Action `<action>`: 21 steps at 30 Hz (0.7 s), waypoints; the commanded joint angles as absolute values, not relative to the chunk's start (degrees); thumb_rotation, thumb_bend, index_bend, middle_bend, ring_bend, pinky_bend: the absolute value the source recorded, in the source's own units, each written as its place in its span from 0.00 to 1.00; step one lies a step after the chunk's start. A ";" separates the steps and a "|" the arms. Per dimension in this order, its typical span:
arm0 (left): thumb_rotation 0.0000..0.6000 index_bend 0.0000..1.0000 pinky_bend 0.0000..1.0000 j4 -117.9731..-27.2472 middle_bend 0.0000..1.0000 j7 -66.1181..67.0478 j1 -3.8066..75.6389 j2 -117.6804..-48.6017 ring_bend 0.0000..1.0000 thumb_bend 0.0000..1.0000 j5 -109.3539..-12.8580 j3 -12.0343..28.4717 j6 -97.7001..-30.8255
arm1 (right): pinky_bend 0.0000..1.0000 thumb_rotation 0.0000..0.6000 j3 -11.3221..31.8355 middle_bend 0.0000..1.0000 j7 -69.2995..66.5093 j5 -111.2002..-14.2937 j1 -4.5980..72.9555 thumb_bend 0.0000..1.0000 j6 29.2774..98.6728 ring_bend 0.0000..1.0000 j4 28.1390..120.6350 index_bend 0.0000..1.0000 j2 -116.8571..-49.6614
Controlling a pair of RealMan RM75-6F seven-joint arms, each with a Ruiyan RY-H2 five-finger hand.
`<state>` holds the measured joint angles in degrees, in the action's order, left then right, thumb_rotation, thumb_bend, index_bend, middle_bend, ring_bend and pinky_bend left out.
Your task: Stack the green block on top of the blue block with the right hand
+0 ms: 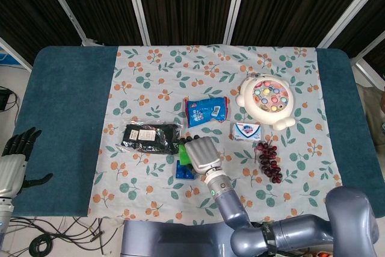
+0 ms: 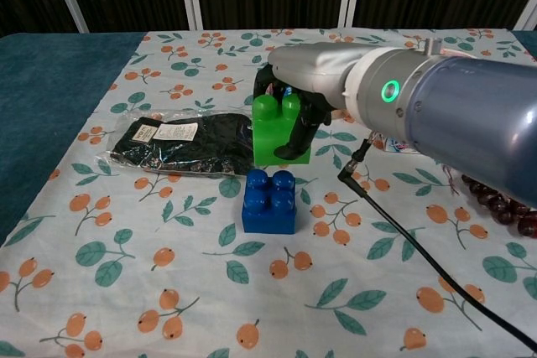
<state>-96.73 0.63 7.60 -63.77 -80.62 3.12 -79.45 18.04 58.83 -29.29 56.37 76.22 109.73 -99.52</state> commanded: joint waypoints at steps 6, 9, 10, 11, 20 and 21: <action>1.00 0.00 0.00 -96.80 0.00 0.01 7.61 -63.59 0.00 0.00 -80.77 3.15 -79.54 | 0.53 1.00 18.50 0.49 59.52 -26.16 57.77 0.57 78.54 0.46 108.63 0.58 -102.01; 1.00 0.00 0.00 -96.72 0.00 -0.08 7.61 -63.61 0.00 0.00 -80.86 3.14 -79.60 | 0.53 1.00 18.27 0.49 59.28 -25.95 57.86 0.57 78.66 0.46 108.62 0.58 -102.25; 1.00 0.00 0.00 -96.71 0.00 -0.07 7.60 -63.63 0.00 0.00 -80.89 3.13 -79.62 | 0.53 1.00 18.15 0.49 59.19 -26.01 57.90 0.57 78.69 0.46 108.54 0.58 -102.31; 1.00 0.00 0.00 -96.72 0.00 -0.09 7.60 -63.65 0.00 0.00 -80.90 3.12 -79.64 | 0.53 1.00 17.99 0.49 59.08 -26.01 57.92 0.57 78.58 0.46 108.49 0.58 -102.32; 1.00 0.00 0.00 -96.73 0.00 0.05 7.62 -63.70 0.00 0.00 -80.83 3.08 -79.58 | 0.53 1.00 16.54 0.49 57.79 -25.69 57.53 0.57 78.26 0.46 107.16 0.58 -102.68; 1.00 0.00 0.00 -96.73 0.00 0.08 7.62 -63.71 0.00 0.00 -80.80 3.07 -79.55 | 0.53 1.00 16.38 0.49 57.63 -25.72 57.47 0.57 78.18 0.46 107.10 0.58 -102.73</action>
